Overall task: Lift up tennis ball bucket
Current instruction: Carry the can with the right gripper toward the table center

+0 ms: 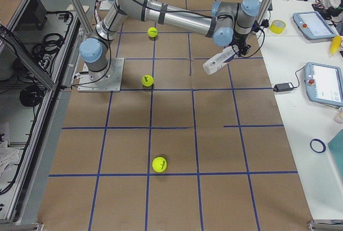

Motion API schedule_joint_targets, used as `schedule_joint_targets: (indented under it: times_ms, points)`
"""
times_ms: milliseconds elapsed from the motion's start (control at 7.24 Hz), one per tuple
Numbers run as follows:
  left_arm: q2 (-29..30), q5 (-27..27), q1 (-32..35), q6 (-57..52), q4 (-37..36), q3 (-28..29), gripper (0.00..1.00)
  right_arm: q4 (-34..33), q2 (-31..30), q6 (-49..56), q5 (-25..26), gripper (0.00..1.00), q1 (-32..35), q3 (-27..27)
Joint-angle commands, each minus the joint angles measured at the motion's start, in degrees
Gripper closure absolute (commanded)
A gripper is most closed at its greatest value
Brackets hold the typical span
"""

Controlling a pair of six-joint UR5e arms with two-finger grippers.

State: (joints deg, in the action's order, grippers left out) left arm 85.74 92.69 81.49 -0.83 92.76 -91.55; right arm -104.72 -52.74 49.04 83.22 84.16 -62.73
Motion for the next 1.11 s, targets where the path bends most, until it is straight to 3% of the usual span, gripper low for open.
schedule_joint_targets:
  times_ms: [0,415,967]
  points:
    - [0.1,0.1,-3.3,-1.4,-0.1,-0.3,0.00,-3.5,0.4,3.2,3.2,0.42,9.9,-0.2]
    - [0.4,0.0,-4.1,-1.4,-0.1,-0.3,0.00,-6.0,2.4,12.4,3.2,0.43,20.0,-0.9]
    - [0.5,0.1,-4.2,-1.4,-0.1,-0.3,0.00,-16.5,3.1,11.1,2.2,0.43,32.2,-9.1]
